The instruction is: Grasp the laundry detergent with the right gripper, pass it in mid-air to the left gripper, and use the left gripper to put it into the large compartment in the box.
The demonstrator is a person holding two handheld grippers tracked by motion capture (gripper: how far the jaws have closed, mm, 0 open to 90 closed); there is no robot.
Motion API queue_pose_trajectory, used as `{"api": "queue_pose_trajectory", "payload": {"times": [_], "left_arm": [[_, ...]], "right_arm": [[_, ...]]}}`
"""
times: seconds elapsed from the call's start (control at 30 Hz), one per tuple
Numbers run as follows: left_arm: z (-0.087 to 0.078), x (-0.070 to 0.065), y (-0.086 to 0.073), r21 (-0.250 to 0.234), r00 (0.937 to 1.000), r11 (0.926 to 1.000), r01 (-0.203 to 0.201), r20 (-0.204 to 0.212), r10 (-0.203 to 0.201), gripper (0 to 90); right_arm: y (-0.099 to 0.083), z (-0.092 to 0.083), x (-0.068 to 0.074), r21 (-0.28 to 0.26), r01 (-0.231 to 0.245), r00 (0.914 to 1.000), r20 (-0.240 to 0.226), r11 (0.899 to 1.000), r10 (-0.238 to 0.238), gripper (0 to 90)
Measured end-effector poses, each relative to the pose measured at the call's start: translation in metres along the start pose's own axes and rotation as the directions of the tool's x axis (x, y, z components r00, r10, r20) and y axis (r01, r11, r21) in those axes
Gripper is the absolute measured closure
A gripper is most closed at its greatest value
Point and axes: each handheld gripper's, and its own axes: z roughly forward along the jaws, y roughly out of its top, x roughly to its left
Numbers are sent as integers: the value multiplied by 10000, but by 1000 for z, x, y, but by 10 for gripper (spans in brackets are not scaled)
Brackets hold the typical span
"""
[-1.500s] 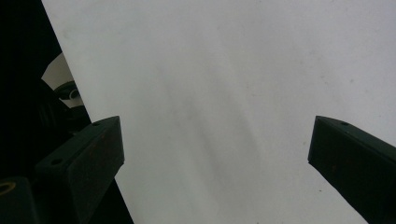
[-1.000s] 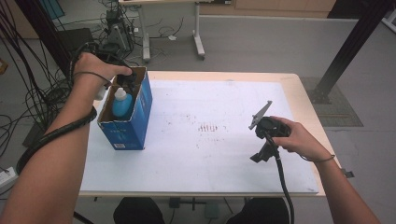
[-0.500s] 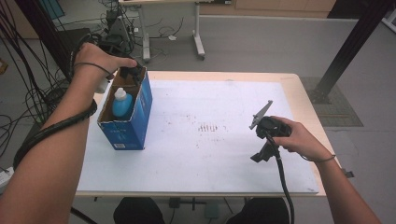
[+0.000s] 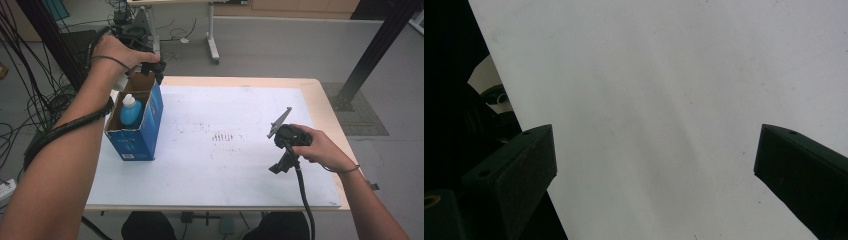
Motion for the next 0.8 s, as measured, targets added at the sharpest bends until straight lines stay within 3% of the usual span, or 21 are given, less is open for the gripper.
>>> {"api": "queue_pose_trajectory", "payload": {"times": [0.37, 0.8], "left_arm": [[1, -41, 19, 5, 9969, 9971, -763, 191, 762, 101], [26, -89, 39, 130, 9848, 9860, -1665, 531, 1656, 96]], "right_arm": [[-1, -2, -1, -38, -18, 10000, 29, 10000, 18, 30], [-5, -7, 1, -67, -74, 10000, 57, 10000, 74, 30]]}}
